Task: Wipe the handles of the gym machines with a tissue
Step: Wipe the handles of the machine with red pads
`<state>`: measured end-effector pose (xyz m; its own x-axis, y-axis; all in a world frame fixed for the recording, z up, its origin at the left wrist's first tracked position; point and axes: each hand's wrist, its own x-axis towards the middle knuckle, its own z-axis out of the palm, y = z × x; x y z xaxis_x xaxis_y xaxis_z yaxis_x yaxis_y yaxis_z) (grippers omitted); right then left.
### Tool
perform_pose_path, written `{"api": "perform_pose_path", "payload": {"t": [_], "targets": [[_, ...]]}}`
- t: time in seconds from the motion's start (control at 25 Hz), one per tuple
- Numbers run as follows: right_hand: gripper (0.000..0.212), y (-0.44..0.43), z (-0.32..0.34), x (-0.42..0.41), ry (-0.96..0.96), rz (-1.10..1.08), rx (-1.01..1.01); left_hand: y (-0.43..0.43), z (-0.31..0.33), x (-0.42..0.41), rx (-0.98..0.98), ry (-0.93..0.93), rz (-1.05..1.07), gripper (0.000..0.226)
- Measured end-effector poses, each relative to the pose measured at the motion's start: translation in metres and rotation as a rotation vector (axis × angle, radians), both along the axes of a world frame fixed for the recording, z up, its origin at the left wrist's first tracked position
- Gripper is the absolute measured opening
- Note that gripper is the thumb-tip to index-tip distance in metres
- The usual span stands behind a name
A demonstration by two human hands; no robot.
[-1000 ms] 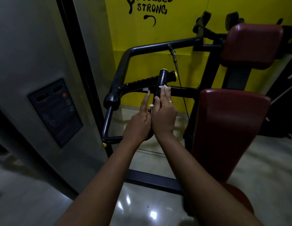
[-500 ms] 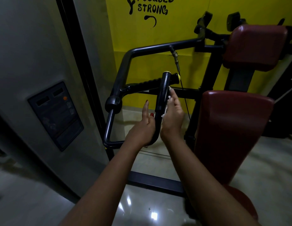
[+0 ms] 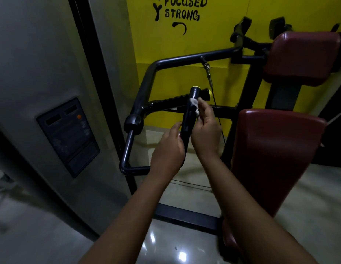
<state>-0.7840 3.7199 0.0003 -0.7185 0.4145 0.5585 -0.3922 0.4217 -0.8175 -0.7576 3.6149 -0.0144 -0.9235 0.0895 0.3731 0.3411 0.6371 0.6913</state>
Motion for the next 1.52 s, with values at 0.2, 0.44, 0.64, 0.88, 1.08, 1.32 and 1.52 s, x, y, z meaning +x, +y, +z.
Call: {"api": "perform_pose_path", "payload": {"t": [0.2,0.44,0.64,0.88,1.08,1.32,1.52], "targets": [[0.063,-0.002,-0.038,0.035,0.166,0.077,0.315,0.008,0.003,-0.002,0.346,-0.010,0.173,0.021],[0.043,0.030,0.005,-0.018,0.161,0.129,0.634,0.000,0.014,0.003,0.721,-0.347,0.020,0.009],[0.027,0.039,-0.013,-0.013,0.409,0.361,0.912,-0.004,0.014,0.009,0.689,-0.370,0.070,0.013],[0.027,0.045,0.030,-0.037,0.408,0.418,1.293,-0.005,0.018,0.014,0.721,-0.378,0.085,0.015],[0.041,0.018,0.042,-0.031,0.200,0.566,1.568,-0.008,0.016,0.013,0.719,-0.363,0.140,0.022],[0.062,0.036,0.053,-0.054,0.163,0.521,1.369,-0.011,0.015,0.014,0.770,-0.368,0.084,0.015],[0.032,0.041,0.001,-0.041,0.442,0.409,0.825,-0.009,0.016,0.014,0.780,-0.316,-0.013,0.024]]}}
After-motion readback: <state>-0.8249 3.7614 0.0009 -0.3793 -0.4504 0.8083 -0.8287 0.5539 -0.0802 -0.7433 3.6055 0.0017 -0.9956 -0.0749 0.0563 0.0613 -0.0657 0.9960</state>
